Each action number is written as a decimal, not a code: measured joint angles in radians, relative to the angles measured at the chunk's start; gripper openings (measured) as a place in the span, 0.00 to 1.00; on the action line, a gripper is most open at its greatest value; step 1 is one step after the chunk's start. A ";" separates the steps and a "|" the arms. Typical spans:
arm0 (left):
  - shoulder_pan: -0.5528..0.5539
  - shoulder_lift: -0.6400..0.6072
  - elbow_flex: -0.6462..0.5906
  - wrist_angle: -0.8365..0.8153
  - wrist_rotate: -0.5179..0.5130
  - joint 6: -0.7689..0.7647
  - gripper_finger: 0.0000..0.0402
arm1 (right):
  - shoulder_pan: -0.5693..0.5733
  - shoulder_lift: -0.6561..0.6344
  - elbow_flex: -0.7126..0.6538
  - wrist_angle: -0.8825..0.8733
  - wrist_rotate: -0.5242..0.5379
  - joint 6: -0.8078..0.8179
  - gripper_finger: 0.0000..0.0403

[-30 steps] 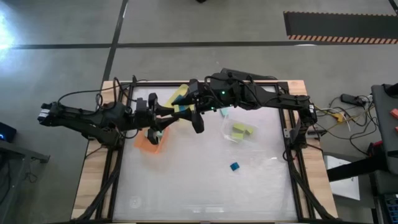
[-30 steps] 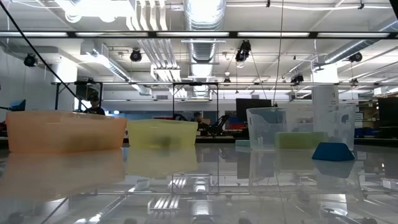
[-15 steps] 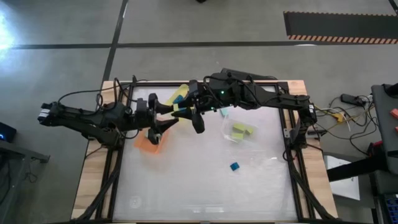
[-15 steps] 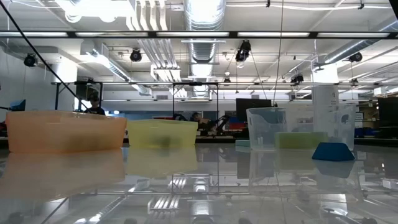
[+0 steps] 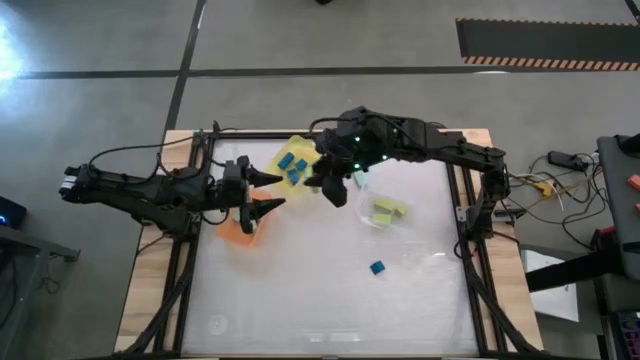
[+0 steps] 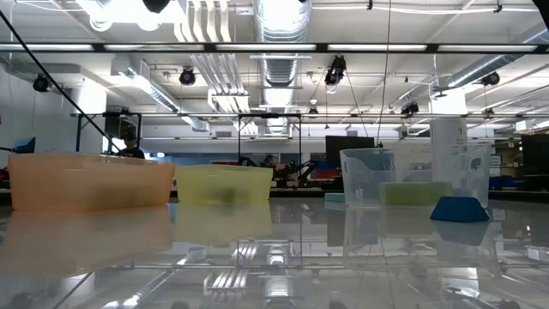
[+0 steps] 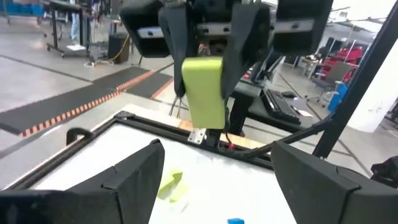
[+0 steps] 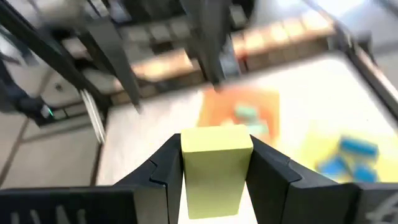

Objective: Sort & place blocks by color
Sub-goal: Put the green block into the transparent bin, then put the light blue block into the orange bin

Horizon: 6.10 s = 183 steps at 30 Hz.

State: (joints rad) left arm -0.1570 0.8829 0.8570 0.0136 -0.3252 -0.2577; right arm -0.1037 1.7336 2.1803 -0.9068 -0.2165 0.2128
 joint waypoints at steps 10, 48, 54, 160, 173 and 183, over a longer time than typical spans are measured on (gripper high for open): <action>0.000 0.002 0.000 -0.026 -0.002 -0.026 0.69 | -0.025 0.000 -0.062 -0.450 0.110 -0.004 0.30; -0.003 0.014 0.000 -0.021 0.002 -0.051 0.69 | -0.146 -0.329 -1.143 0.221 0.319 0.856 0.31; -0.002 0.033 -0.001 -0.024 0.002 -0.051 0.69 | -0.146 -0.323 -1.200 0.303 0.350 1.036 0.31; 0.000 0.053 -0.002 -0.023 -0.195 -0.129 0.69 | -0.449 0.361 -0.354 -0.296 0.229 0.260 0.65; 0.000 0.053 -0.002 -0.023 -0.209 -0.129 0.69 | -0.443 0.421 -0.355 -0.283 0.178 0.244 0.67; 0.000 0.053 -0.002 -0.023 -0.254 -0.130 0.69 | -0.441 0.451 -0.355 -0.259 0.156 0.245 0.60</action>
State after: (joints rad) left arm -0.1566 0.9356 0.8551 -0.0090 -0.5789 -0.3874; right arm -0.5449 2.1850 1.8252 -1.1658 -0.0600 0.4574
